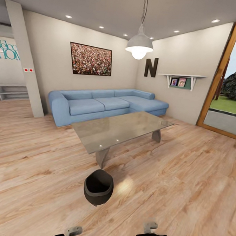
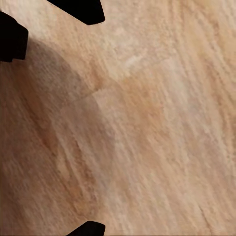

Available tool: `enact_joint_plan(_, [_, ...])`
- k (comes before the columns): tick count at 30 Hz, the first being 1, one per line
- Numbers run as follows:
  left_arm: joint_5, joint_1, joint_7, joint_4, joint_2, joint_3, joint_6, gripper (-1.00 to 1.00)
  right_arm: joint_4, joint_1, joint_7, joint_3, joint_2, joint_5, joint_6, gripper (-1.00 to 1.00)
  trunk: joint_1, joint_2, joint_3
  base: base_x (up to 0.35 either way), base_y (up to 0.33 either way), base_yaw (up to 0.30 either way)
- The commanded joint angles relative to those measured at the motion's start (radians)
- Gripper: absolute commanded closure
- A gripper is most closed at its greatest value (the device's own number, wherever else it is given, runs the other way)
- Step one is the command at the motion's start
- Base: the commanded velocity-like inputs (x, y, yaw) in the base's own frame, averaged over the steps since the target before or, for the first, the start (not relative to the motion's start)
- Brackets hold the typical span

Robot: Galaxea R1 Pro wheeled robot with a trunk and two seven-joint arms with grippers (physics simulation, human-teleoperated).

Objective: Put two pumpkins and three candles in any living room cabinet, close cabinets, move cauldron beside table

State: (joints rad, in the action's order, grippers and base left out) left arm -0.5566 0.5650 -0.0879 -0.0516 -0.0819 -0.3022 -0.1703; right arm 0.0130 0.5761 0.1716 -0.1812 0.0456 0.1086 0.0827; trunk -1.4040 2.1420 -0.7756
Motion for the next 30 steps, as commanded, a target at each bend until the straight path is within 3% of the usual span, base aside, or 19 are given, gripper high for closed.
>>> enact_joint_plan(1, [0.0, -0.001, -0.001, -0.001, 0.0, 0.0, 0.003, -1.0, 0.0, -0.006, -0.001, 0.0, 0.001, 0.0, -0.011, -1.0, 0.004, -0.007, 0.002, 0.0, 0.0, 0.068])
enact_joint_plan(16, [0.002, -0.017, -0.003, -0.004, -0.001, 0.0, 0.031, -1.0, 0.0, -0.035, -0.086, -0.001, -0.017, -0.005, -0.034, -1.0, 0.061, -0.112, 0.025, 0.0, 0.0, 0.069])
enact_joint_plan(30, [0.002, -0.018, -0.003, -0.004, 0.001, 0.0, 0.032, -1.0, 0.001, -0.035, -0.095, 0.0, -0.032, -0.007, -0.034, -1.0, 0.115, -0.21, 0.047, 0.0, 0.0, 0.065])
